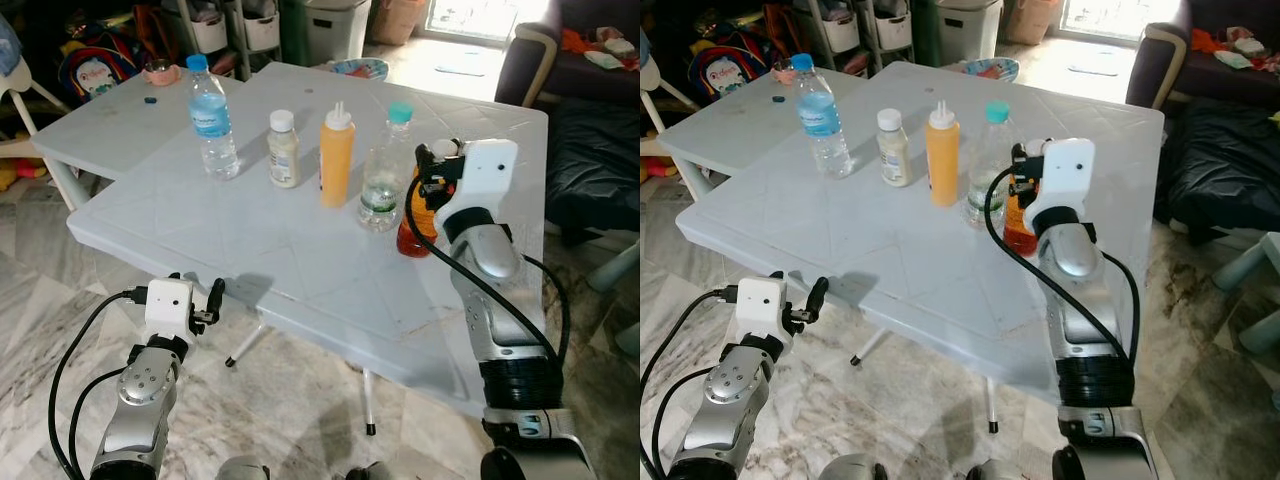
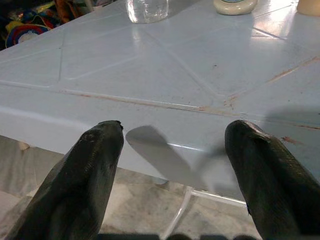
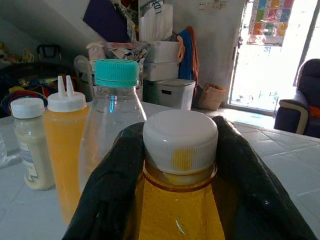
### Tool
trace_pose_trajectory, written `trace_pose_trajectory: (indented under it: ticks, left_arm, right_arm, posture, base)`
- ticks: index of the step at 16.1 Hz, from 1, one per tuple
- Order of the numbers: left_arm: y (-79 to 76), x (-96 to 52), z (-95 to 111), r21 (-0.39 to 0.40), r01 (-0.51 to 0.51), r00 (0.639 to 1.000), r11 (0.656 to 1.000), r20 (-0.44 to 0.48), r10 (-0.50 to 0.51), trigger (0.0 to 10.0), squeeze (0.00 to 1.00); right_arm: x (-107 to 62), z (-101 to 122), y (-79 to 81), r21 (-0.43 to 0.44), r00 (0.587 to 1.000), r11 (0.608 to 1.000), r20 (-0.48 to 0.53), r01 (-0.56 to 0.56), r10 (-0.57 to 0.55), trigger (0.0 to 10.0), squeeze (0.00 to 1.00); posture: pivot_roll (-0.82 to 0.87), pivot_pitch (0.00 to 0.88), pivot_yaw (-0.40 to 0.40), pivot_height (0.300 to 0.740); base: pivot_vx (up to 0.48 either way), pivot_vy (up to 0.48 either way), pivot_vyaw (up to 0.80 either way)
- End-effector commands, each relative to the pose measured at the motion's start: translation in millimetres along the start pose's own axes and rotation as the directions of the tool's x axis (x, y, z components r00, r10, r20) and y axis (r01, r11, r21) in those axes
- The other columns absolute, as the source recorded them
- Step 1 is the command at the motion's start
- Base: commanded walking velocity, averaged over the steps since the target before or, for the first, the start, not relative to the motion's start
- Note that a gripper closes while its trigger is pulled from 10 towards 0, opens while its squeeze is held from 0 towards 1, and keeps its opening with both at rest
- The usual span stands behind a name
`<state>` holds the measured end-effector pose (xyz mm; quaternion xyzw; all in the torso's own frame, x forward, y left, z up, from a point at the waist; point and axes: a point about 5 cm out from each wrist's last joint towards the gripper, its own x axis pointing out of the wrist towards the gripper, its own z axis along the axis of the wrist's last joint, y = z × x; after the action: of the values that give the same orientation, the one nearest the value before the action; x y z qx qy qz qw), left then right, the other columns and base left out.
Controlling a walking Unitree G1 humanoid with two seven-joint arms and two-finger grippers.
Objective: Restocking fridge
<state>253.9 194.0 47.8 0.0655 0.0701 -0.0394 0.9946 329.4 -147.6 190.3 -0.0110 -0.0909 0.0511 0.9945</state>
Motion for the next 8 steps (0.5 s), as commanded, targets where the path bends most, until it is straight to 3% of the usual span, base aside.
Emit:
trace_pose_trajectory:
  ticks: [1,8]
  left_arm:
    - [2.8,-0.9,-3.5,-0.005,-0.015,1.000,1.000,-0.025,0.015,10.0,0.00]
    - [4.6,-2.0,-4.9,0.002,-0.020,0.999,1.000,-0.033,0.020,10.0,0.00]
  right_arm:
    - [-4.4,-11.5,4.0,0.018,0.998,1.000,-0.063,-0.024,0.025,10.0,0.00]
    - [-6.5,-13.5,9.1,0.027,0.997,0.999,-0.071,-0.042,0.044,10.0,0.00]
  posture:
    - [0.08,0.000,0.002,0.740]
    - [0.08,0.000,-0.001,0.740]
  base:
    - [-0.289,0.000,0.00]
    - [-0.317,0.000,0.00]
